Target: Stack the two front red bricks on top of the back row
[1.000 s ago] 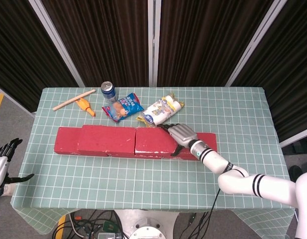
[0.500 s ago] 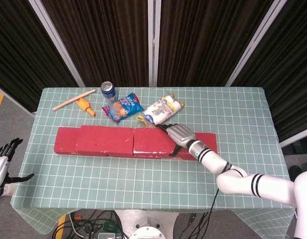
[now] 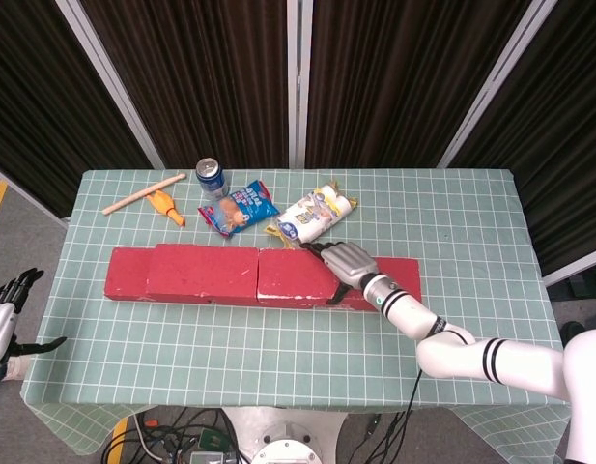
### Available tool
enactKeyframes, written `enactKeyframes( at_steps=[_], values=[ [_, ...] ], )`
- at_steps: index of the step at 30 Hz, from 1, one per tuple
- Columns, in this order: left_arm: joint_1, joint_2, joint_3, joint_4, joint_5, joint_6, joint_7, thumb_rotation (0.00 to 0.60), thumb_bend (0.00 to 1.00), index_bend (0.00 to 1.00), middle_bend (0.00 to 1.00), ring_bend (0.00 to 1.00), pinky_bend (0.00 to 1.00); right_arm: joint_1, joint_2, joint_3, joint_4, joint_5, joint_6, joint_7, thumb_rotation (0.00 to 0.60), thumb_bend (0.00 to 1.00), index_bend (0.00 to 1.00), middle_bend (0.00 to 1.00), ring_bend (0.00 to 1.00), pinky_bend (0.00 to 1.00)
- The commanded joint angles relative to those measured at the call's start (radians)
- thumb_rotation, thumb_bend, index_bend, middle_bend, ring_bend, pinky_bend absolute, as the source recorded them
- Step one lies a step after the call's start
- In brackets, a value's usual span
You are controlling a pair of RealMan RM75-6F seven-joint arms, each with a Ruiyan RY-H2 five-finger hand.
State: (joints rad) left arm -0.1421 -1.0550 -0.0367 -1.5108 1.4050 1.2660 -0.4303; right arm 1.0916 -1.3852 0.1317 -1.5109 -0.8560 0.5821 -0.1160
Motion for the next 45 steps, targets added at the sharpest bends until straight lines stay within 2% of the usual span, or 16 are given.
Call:
enactKeyframes(
  at_steps=[1, 9, 15, 22, 32, 41, 45],
  values=[
    [0.000, 0.000, 0.000, 0.001, 0.000, 0.000, -0.001, 0.600, 0.01, 0.05, 0.00, 0.00, 0.00, 0.000, -0.001, -0.001, 0.000, 0.000, 0.001, -0.001, 0.600, 0.05, 0.01, 0.21, 0.17, 0.23],
    [0.000, -0.001, 0.001, 0.003, 0.001, -0.003, -0.003, 0.600, 0.01, 0.05, 0.00, 0.00, 0.00, 0.004, -0.004, -0.003, 0.004, 0.007, -0.006, 0.000, 0.600, 0.05, 0.00, 0.18, 0.13, 0.22],
    [0.002, -0.001, 0.002, 0.005, 0.000, -0.002, -0.006, 0.600, 0.01, 0.05, 0.00, 0.00, 0.00, 0.006, -0.002, -0.004, 0.003, 0.014, -0.013, 0.005, 0.600, 0.01, 0.00, 0.10, 0.01, 0.11],
    [0.003, -0.002, 0.001, 0.007, 0.000, -0.002, -0.013, 0.600, 0.01, 0.05, 0.00, 0.00, 0.00, 0.003, -0.003, -0.003, 0.000, 0.011, -0.006, 0.009, 0.600, 0.00, 0.00, 0.01, 0.00, 0.02],
    [0.004, 0.003, 0.001, 0.005, 0.002, 0.001, -0.018, 0.600, 0.01, 0.05, 0.00, 0.00, 0.00, -0.011, 0.016, 0.004, -0.033, 0.000, 0.014, 0.020, 0.600, 0.00, 0.00, 0.00, 0.00, 0.00],
    [0.011, 0.019, -0.004, -0.021, 0.000, 0.021, 0.001, 0.600, 0.01, 0.05, 0.00, 0.00, 0.00, -0.074, 0.127, 0.024, -0.174, -0.071, 0.102, 0.042, 0.600, 0.00, 0.00, 0.00, 0.00, 0.00],
    [0.017, 0.023, -0.009, -0.032, -0.006, 0.036, 0.021, 0.600, 0.01, 0.05, 0.00, 0.00, 0.00, -0.154, 0.229, 0.009, -0.270, -0.164, 0.243, 0.000, 0.600, 0.00, 0.00, 0.00, 0.00, 0.00]
  ],
)
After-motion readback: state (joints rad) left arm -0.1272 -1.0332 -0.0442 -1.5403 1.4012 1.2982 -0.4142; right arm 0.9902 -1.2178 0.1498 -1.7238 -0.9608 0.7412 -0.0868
